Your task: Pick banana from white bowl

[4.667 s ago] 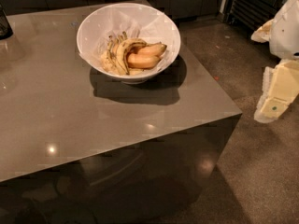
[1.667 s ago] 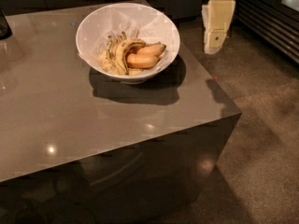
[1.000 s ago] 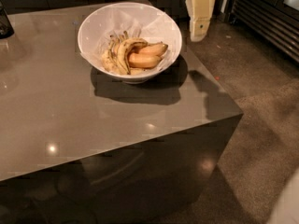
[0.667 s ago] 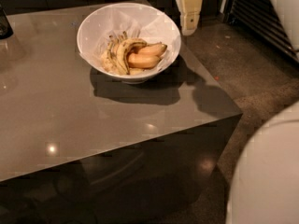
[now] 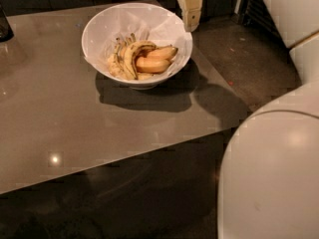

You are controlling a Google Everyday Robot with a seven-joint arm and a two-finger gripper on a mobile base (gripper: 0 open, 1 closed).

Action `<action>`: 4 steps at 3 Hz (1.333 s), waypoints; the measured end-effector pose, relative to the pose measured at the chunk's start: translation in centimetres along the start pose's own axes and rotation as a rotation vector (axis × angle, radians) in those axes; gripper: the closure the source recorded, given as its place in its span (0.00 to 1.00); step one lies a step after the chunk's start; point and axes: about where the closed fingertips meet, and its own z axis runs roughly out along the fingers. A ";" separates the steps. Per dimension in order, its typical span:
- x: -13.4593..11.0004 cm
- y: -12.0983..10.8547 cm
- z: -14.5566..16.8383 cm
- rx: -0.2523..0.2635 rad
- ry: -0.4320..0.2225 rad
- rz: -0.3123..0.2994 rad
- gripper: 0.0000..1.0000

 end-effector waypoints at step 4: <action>-2.9 -4.7 6.6 -0.015 -0.175 -0.011 0.13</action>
Offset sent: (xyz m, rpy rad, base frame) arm 0.0482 0.0305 -0.0215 0.0765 0.2052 0.0994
